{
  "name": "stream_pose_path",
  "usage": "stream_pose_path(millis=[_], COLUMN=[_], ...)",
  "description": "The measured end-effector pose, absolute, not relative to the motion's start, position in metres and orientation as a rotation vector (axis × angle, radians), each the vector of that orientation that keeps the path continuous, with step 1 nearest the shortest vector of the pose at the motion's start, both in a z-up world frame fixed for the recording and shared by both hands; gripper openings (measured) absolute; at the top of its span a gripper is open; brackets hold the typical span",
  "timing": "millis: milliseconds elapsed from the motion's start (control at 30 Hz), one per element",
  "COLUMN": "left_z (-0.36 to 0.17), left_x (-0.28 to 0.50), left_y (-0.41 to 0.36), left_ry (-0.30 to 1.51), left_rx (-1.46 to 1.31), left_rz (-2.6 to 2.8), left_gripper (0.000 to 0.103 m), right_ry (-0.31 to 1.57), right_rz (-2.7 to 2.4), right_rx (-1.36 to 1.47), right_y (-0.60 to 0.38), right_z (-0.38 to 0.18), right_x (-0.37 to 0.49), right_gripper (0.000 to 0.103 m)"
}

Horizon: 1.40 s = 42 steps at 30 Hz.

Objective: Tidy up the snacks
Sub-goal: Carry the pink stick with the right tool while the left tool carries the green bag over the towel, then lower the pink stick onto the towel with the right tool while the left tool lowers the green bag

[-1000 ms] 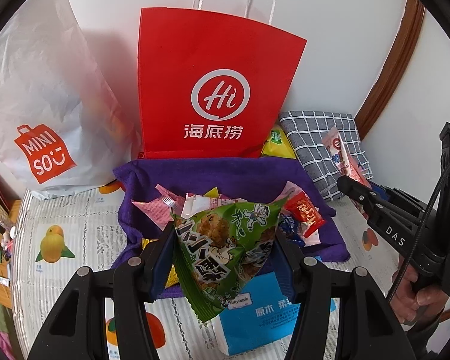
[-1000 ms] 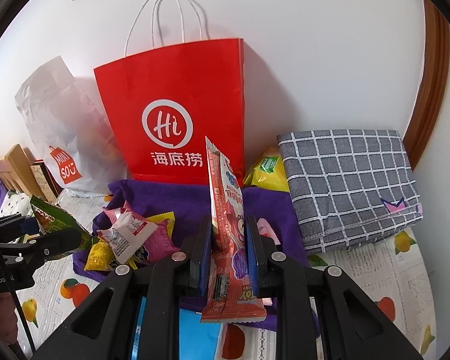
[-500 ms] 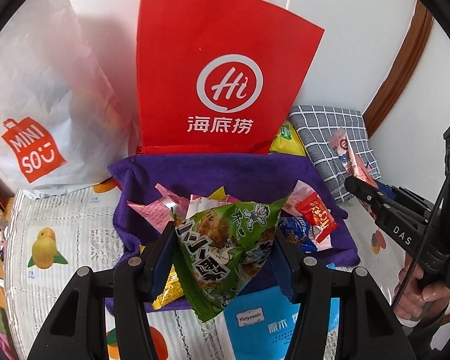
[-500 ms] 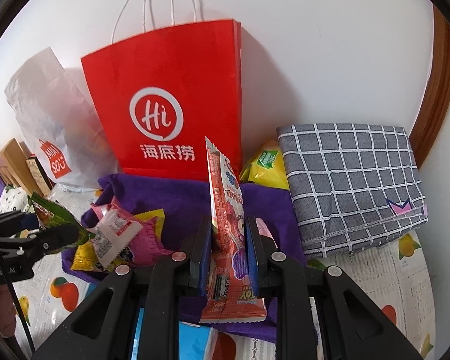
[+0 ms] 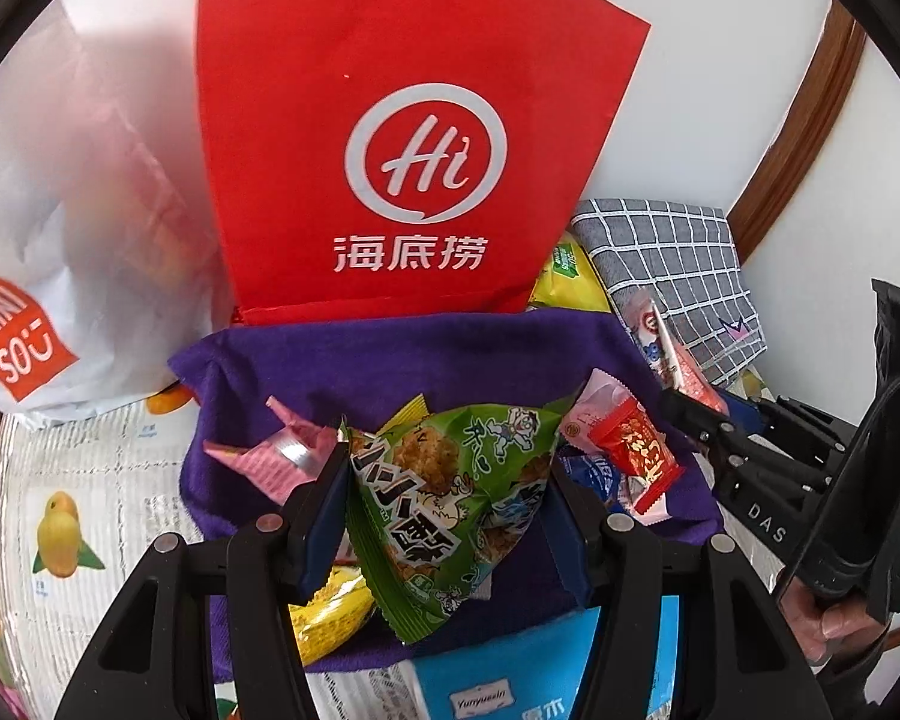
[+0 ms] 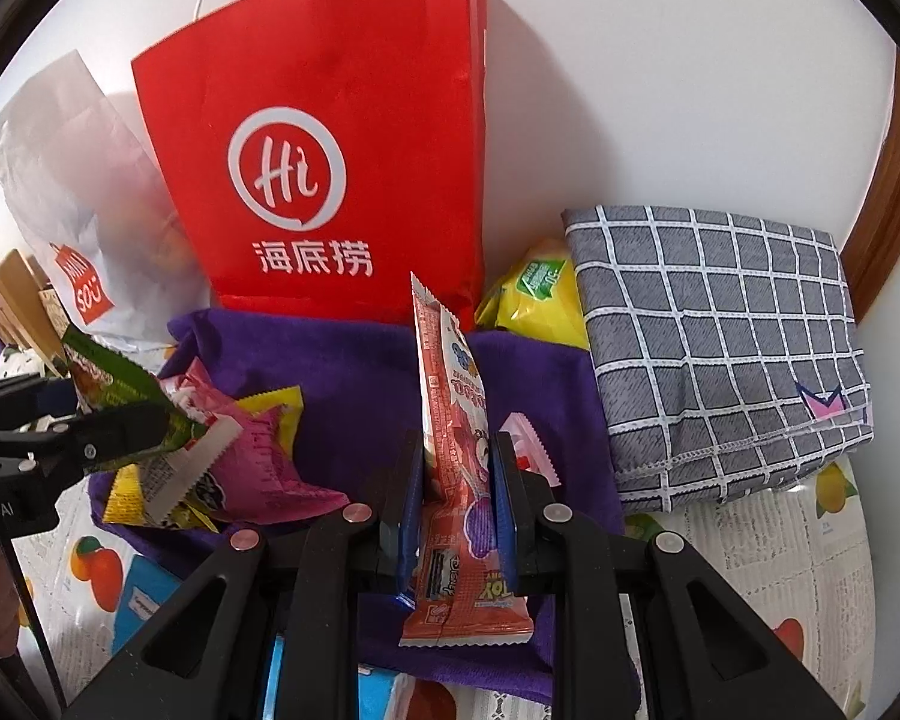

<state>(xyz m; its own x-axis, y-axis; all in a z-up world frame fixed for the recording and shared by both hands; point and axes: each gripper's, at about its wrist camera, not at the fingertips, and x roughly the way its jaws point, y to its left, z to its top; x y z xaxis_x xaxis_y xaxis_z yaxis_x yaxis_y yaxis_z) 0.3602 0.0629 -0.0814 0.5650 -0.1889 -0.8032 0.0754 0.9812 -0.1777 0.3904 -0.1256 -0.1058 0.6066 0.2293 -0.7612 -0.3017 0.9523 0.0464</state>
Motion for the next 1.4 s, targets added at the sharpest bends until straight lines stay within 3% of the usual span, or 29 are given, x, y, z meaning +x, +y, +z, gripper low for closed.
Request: stream_pose_path(millis=[1400], left_z=[-0.116], left_x=[0.386], left_y=[0.084], left_ry=[1.004], left_rx=[-0.212], left_rz=[-0.163], left_gripper=[0.057], right_ry=[0.965], right_rz=[0.283], right_rx=[-0.095], right_y=[-0.132], right_z=[-0.134], right_x=[0.412], right_gripper=[0.021])
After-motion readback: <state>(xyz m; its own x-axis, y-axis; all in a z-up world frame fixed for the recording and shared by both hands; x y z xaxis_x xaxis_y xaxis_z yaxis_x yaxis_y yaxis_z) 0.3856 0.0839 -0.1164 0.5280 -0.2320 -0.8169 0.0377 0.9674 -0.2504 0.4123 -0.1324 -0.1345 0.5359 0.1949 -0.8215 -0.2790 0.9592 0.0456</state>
